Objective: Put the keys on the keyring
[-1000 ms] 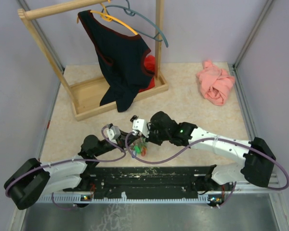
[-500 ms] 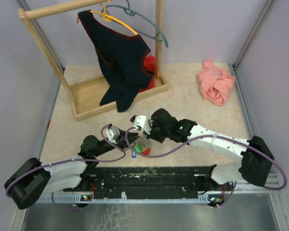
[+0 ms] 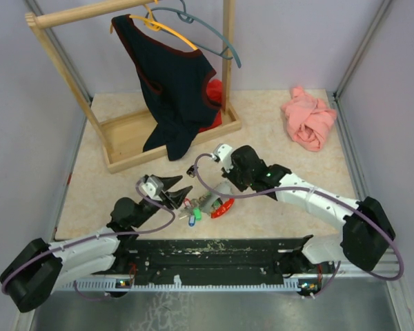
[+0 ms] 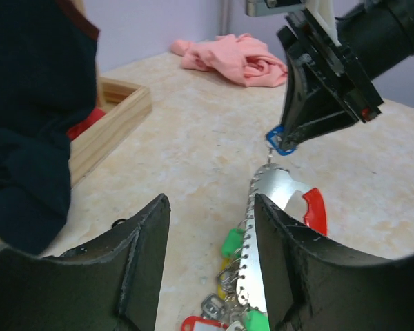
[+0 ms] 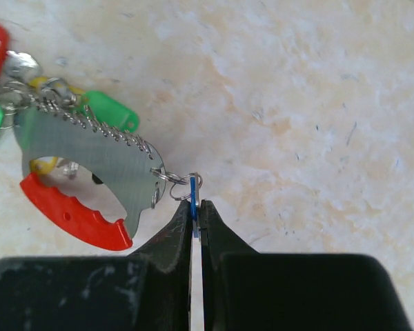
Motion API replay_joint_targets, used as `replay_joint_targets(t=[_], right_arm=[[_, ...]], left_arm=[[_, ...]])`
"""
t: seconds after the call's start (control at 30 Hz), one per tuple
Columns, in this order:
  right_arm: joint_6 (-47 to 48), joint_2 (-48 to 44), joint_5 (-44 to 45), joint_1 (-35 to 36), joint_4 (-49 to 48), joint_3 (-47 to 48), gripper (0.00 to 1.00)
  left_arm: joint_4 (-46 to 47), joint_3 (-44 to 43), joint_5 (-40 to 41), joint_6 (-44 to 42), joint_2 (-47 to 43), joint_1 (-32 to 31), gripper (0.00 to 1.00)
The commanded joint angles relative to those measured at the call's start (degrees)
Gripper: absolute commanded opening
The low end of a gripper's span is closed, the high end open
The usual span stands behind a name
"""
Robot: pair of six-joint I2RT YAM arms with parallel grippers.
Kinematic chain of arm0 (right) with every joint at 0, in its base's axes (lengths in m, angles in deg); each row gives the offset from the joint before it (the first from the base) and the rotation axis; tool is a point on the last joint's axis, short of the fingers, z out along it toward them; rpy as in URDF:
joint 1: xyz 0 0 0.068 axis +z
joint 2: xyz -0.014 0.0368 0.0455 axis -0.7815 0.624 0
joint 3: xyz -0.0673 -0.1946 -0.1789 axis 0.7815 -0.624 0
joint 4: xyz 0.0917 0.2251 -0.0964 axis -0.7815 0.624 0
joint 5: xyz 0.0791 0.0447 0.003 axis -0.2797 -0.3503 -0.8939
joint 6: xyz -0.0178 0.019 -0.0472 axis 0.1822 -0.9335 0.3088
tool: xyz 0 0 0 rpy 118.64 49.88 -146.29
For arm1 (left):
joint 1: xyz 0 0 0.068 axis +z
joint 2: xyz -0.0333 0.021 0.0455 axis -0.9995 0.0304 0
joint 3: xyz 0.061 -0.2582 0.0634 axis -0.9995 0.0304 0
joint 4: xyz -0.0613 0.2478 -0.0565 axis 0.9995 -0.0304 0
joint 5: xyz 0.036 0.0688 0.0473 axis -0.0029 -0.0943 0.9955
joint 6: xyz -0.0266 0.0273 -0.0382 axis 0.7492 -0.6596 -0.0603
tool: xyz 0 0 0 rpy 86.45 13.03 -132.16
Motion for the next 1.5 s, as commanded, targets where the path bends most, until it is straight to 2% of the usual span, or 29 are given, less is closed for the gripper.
replay_joint_targets(t=[0.0,0.27,0.37,0.4,0.53,0.57,0.63,0.67,0.83,0.9,1.0,1.03,1.33,1.47], right_arm=[[-7.39,1.36,4.15,-5.26,-6.58,-2.76,0.0],[-12.51,4.17,7.65,-11.94,-13.34,-7.63,0.0],[-13.89,4.64,9.09,-13.16,-16.25,-9.69,0.04],[-14.52,4.6,9.41,-13.41,-16.88,-10.17,0.07],[-16.38,3.59,11.91,-13.86,-19.53,-12.43,0.31],[-16.79,2.98,12.79,-13.87,-20.05,-13.14,0.37],[-17.72,1.45,13.94,-13.96,-20.74,-14.26,0.43],[-18.35,0.44,14.74,-13.94,-21.04,-14.86,0.45],[-20.67,-7.26,17.72,-13.96,-23.41,-18.89,0.57],[-24.25,-10.97,20.12,-13.96,-24.49,-20.59,0.61],[-28.14,-16.97,21.52,-13.96,-26.51,-23.75,0.81],[-28.17,-19.02,21.21,-13.96,-27.75,-25.33,0.83],[-24.67,-41.98,19.56,-13.96,-35.52,-39.53,0.86],[-24.25,-46.52,19.44,-13.96,-36.38,-42.19,0.87]], left_arm=[[-3.81,0.62,10.78,0.57,-0.92,0.55,0.59],[-11.23,-0.15,23.96,7.23,-2.76,3.11,0.7],[-15.21,-0.31,26.57,10.91,-4.96,4.67,0.74],[-16.4,-0.3,27.3,11.55,-5.84,5.04,0.75],[-21.07,-0.47,29.05,12.83,-10.43,5.76,0.8],[-22.51,-0.73,29.34,12.93,-12.18,5.77,0.84],[-25.92,-1.17,29.74,12.97,-14.75,5.85,0.99],[-27.5,-1.43,29.78,12.96,-16.06,5.85,1.0],[-35.59,-3.0,27.96,11.57,-21.41,5.85,1.0],[-38.71,-3.75,27.47,11.2,-22.97,5.84,1.0],[-42.16,-4.32,27.49,11.76,-25.18,5.85,1.0],[-42.82,-4.35,27.24,11.6,-25.92,5.85,1.0],[-42.96,-0.31,30.86,14.11,-32.72,5.85,1.0],[-42.91,0.1,32.57,14.98,-32.9,5.85,1.0]])
